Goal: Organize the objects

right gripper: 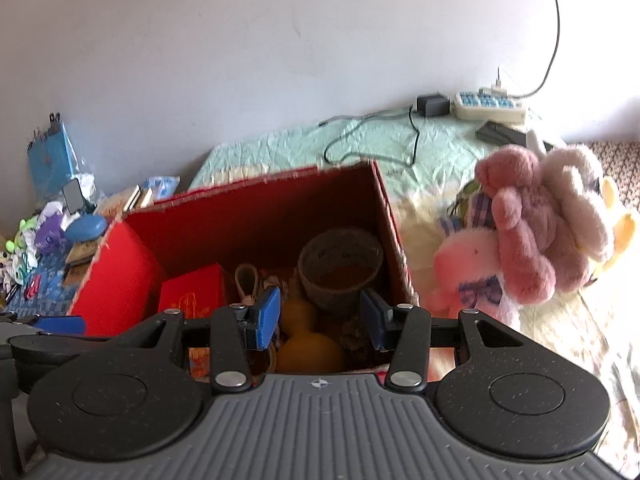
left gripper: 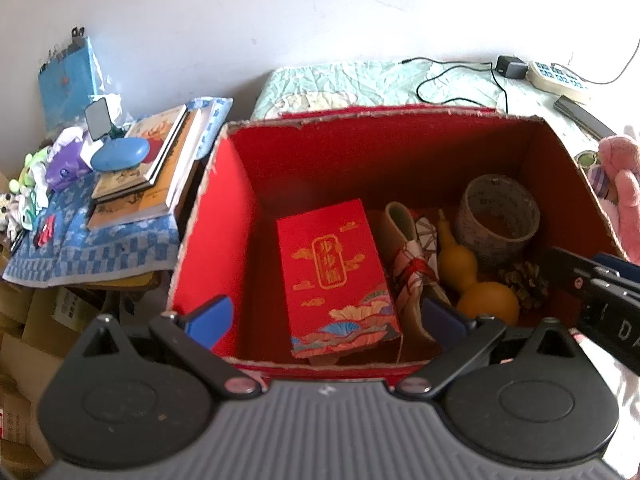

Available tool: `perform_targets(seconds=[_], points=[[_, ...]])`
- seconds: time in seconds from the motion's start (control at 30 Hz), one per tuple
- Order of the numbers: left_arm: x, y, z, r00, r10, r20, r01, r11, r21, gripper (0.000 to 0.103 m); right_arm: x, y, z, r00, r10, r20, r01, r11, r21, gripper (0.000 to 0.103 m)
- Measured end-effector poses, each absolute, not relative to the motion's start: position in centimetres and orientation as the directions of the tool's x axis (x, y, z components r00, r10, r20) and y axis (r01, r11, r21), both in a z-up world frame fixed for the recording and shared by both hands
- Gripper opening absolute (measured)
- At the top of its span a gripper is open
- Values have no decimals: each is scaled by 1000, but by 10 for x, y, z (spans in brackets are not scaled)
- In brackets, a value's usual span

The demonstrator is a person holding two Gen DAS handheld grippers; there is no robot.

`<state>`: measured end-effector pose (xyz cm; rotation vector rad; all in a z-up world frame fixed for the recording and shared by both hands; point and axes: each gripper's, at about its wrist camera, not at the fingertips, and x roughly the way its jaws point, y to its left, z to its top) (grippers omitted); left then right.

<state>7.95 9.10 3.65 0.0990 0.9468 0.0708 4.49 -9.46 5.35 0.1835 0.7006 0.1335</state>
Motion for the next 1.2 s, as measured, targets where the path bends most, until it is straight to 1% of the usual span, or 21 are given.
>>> perform_targets(seconds=[0.17, 0.37, 0.43, 0.6, 0.7, 0.83, 1.2], points=[[78, 92, 48, 626, 112, -772, -23, 992, 125, 101, 45, -96, 57, 771, 196, -606, -70, 972, 226, 48], [74, 88, 59, 658, 118, -744, -7, 989, 150, 101, 37, -98, 62, 758, 195, -623, -80, 975, 207, 48], [72, 85, 60, 650, 126, -750, 5, 986, 169, 101, 35, -97, 64, 749, 179, -638, -79, 980, 182, 48], [69, 87, 60, 613, 70, -787, 27, 994, 109, 101, 32, -98, 65, 737, 189, -648, -79, 978, 195, 48], [67, 88, 60, 613, 80, -786, 18, 993, 115, 101, 29, -96, 68, 722, 187, -666, -87, 980, 180, 48], [65, 87, 60, 573, 84, -815, 22, 993, 117, 101, 25, -96, 72, 712, 202, -672, -99, 977, 189, 48], [52, 88, 65, 511, 79, -856, 34, 993, 112, 101, 18, -90, 76, 669, 205, -714, -107, 978, 180, 48]])
